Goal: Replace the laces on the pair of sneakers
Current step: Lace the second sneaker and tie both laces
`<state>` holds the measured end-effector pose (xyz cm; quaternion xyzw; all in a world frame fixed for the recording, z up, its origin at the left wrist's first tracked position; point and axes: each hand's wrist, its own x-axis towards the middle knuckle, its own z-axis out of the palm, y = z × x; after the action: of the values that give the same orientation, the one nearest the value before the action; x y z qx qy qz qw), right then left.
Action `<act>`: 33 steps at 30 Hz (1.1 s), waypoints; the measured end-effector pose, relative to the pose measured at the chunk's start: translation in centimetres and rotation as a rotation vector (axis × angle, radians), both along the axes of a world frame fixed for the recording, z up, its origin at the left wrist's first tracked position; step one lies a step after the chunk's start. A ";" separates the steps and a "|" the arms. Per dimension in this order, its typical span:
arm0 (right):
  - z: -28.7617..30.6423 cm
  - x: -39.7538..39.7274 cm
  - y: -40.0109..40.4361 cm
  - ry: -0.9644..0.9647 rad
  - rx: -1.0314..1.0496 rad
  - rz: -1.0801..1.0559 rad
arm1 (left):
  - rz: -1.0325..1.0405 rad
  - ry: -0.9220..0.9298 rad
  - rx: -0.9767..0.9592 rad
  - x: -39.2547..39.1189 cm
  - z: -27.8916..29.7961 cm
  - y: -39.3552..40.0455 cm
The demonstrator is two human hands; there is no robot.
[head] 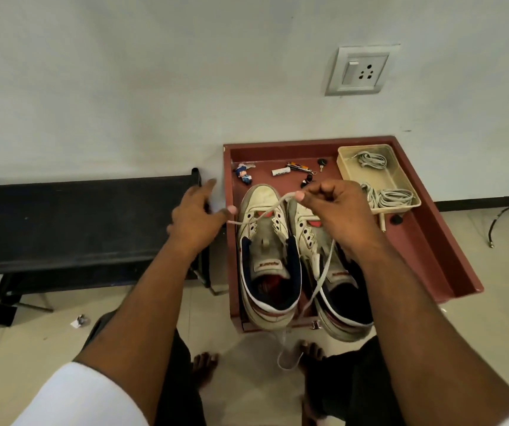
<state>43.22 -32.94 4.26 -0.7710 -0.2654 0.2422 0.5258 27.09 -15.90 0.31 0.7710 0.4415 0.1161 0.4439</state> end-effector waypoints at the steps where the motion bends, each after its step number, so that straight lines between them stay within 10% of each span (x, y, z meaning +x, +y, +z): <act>1: -0.3 0.6 1.1 -0.002 -0.020 0.023 | -0.133 -0.015 0.028 1.0 -0.1 0.4; 7: -1.5 2.8 4.1 -0.028 -0.089 0.174 | -0.464 -0.312 -0.300 4.9 1.3 0.2; 13: -1.8 6.4 1.8 0.177 -0.082 0.153 | 0.501 -0.803 -0.548 2.8 1.5 6.1; 16: -2.8 6.8 3.0 0.011 -0.099 0.002 | 0.695 -0.861 -0.737 2.0 0.6 7.4; 21: -2.6 3.3 5.8 -0.509 -0.206 0.022 | 0.341 -0.955 -0.989 4.4 1.2 4.3; 25: -2.5 -1.4 7.7 0.083 -0.199 0.413 | 0.234 -1.084 -0.992 5.6 1.7 3.3; 33: -2.6 0.8 7.1 0.165 -0.249 0.469 | 0.642 -0.946 -0.659 4.7 0.8 5.7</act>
<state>44.01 -25.88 1.61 -0.7246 -0.3612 0.4502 0.3765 31.74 -10.24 1.11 0.2907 0.4192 0.4279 0.7461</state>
